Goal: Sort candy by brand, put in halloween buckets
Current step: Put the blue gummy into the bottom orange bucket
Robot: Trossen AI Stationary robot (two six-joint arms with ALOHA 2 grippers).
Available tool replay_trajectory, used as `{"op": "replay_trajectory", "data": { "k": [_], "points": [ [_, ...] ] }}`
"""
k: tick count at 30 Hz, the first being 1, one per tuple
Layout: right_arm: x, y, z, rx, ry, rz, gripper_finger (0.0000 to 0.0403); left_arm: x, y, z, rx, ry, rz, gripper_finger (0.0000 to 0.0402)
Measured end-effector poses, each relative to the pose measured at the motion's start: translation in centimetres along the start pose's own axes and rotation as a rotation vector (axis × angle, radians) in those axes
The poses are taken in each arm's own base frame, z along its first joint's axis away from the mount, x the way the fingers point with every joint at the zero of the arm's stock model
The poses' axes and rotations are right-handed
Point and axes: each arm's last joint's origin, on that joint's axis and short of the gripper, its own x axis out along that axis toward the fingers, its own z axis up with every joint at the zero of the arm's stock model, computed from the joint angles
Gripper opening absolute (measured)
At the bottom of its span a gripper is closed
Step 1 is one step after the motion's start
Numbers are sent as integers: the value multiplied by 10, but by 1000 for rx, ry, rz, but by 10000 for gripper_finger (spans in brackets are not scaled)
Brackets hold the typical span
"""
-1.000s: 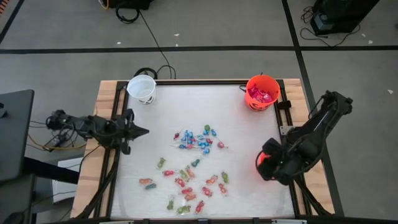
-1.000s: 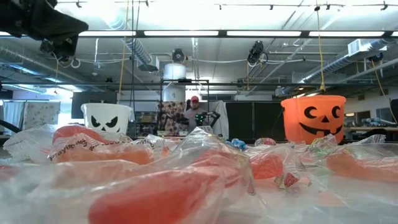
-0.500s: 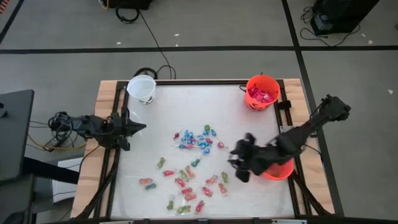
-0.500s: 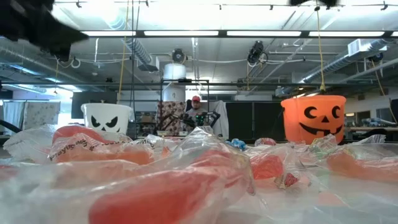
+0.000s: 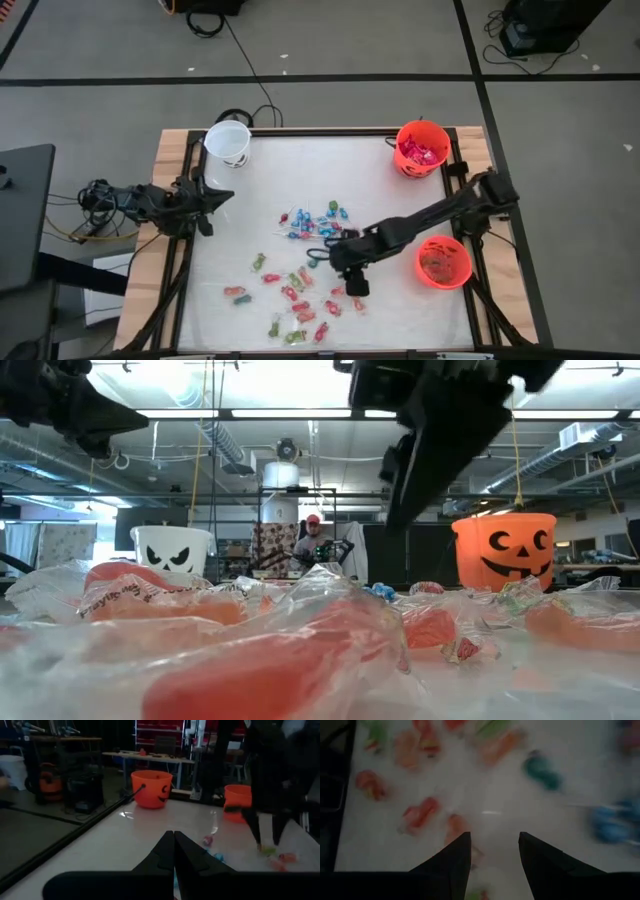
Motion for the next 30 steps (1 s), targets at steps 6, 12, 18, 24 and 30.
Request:
{"op": "replay_trajectory", "data": {
  "k": [6,12,18,24,30],
  "points": [
    [25,-3,5,-130,-61,-9,177,0,0,0,-2,-2,0,7],
    [34,-47,19,-96,-108,-91,177,0,0,0,0,2,0,7],
    [44,-73,23,-163,-105,-66,178,0,0,0,-15,2,2,7],
    [64,-78,16,-210,-51,2,177,2,-1,-2,-14,21,6,7],
    [70,-80,15,-77,-53,5,106,4,-2,-4,-11,33,7,7]
  ]
}}
